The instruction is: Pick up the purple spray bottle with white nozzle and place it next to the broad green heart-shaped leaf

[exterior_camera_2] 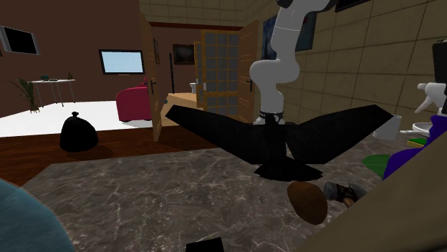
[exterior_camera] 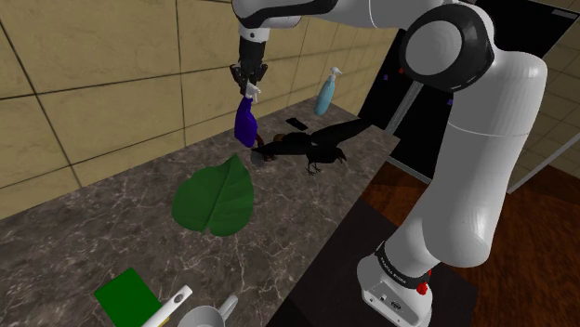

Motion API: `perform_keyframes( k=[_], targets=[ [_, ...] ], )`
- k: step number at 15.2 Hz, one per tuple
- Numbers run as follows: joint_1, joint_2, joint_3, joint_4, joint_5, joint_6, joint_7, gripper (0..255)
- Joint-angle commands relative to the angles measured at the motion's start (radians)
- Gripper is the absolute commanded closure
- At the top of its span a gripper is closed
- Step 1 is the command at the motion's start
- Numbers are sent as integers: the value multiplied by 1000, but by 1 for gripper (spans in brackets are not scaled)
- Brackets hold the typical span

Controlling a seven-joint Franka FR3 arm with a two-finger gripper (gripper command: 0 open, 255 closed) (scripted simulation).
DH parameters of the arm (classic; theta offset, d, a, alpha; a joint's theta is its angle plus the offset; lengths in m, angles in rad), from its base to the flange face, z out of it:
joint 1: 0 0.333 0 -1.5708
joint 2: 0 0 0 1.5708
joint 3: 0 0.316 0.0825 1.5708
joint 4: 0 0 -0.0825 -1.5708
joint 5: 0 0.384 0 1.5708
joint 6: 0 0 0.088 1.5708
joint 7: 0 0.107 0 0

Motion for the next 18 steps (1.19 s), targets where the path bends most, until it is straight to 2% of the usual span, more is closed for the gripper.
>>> perform_keyframes(
  k=[1, 3, 11, 12, 17, 18],
  targets=[
    [0, 6, 1, -19, 1, 25, 0, 255],
    [0, 11, 1, -41, 3, 53, -1, 255],
    [0, 11, 1, -41, 3, 53, -1, 255],
    [0, 11, 1, -41, 3, 53, -1, 0],
    [0, 11, 1, -41, 3, 53, -1, 0],
    [1, 4, 1, -18, 1, 23, 0, 0]
  ],
)
